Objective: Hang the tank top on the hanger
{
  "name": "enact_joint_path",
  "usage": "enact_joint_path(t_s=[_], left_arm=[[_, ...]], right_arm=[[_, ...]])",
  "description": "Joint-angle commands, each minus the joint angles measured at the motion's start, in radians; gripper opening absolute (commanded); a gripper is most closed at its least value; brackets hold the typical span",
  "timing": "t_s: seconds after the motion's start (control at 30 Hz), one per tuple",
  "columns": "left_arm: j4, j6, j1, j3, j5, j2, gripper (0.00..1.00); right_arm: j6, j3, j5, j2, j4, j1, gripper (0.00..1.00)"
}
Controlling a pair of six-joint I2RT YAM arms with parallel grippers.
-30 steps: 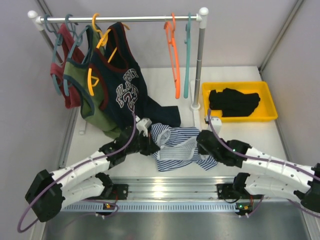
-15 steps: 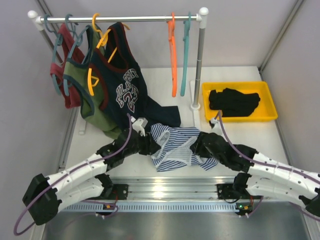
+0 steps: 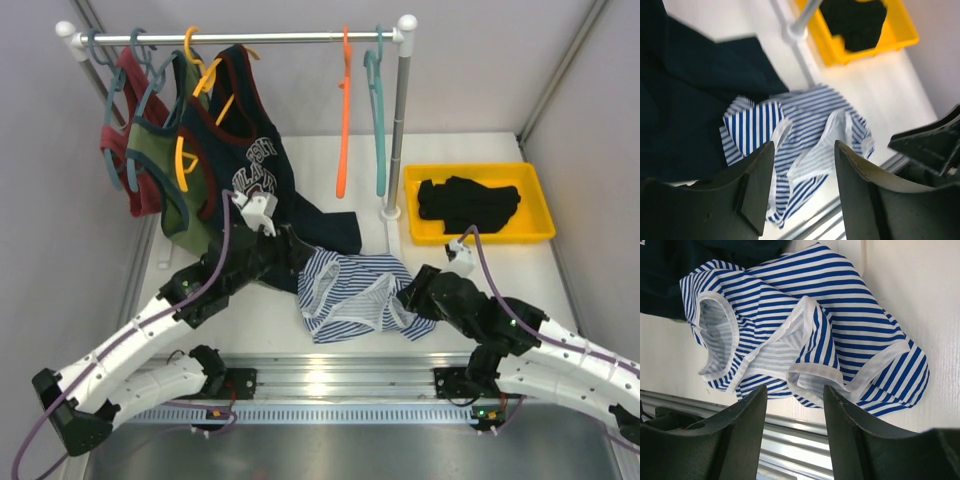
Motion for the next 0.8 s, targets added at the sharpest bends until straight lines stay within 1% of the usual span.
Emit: enact_joint_path(t_s=[0.0, 0.07, 0.1, 0.13, 0.17, 0.23, 0.27, 0.3, 0.33, 0.37, 0.4, 0.43, 0.47, 0.53, 0.57, 0.63, 0.67, 0.77], left_arm=[[-0.017, 0.096, -0.004, 0.186, -0.112, -0.009, 0.57], [0.025, 0.127, -0.004, 0.252, -0.139, 0.011, 0.57], [0.041, 0.158, -0.004, 0.324, -0.169, 0.022, 0.59], [0.061, 0.175, -0.004, 0.359, -0.185, 0.036, 0.60], [0.102, 0.194, -0.004, 0.431, -0.194, 0.071, 0.64], [0.121, 0.259, -0.004, 0.517, -0.224, 0.128, 0.67], [0.121, 0.280, -0.004, 0.566, -0.234, 0.199, 0.69], [0.114, 0.319, -0.004, 0.664, -0.249, 0.236, 0.70], [0.112, 0.337, -0.002, 0.709, -0.263, 0.272, 0.71], [0.111, 0.356, -0.001, 0.790, -0.301, 0.342, 0.73], [0.108, 0.388, 0.001, 0.829, -0.310, 0.375, 0.79], [0.100, 0.403, 0.007, 0.869, -0.304, 0.408, 0.82], [0.089, 0.418, 0.013, 0.948, -0.266, 0.480, 0.84], [0.048, 0.451, 0.025, 1.024, -0.242, 0.551, 0.85], [0.040, 0.461, 0.029, 1.077, -0.202, 0.607, 0.85], [0.013, 0.486, 0.032, 1.128, -0.173, 0.660, 0.84], [-0.004, 0.492, 0.030, 1.181, -0.171, 0.712, 0.85], [-0.079, 0.504, 0.030, 1.275, -0.214, 0.798, 0.83]], right_arm=[[-0.024, 0.086, 0.050, 0.001, -0.017, 0.013, 0.49], [-0.051, 0.103, 0.059, 0.020, -0.016, 0.011, 0.50], [-0.060, 0.117, 0.062, 0.026, -0.014, 0.010, 0.50], [-0.080, 0.124, 0.062, 0.039, -0.014, 0.007, 0.50], [-0.088, 0.130, 0.061, 0.047, -0.011, 0.004, 0.50], [-0.108, 0.144, 0.061, 0.059, -0.007, 0.001, 0.50], [-0.114, 0.147, 0.061, 0.061, 0.001, -0.001, 0.50], [-0.117, 0.150, 0.061, 0.061, 0.002, 0.001, 0.50], [-0.122, 0.152, 0.061, 0.061, 0.004, -0.002, 0.50], [-0.123, 0.153, 0.061, 0.061, 0.007, -0.004, 0.50], [-0.123, 0.153, 0.059, 0.060, 0.009, -0.004, 0.50], [-0.126, 0.153, 0.059, 0.055, 0.010, -0.007, 0.50], [-0.130, 0.152, 0.059, 0.056, 0.012, -0.007, 0.51], [-0.128, 0.150, 0.058, 0.056, 0.013, -0.007, 0.51], [-0.128, 0.150, 0.058, 0.055, 0.013, -0.007, 0.50], [-0.130, 0.147, 0.056, 0.055, 0.015, -0.007, 0.51], [-0.133, 0.146, 0.055, 0.053, 0.015, -0.009, 0.50], [-0.131, 0.144, 0.053, 0.052, 0.015, -0.009, 0.51]])
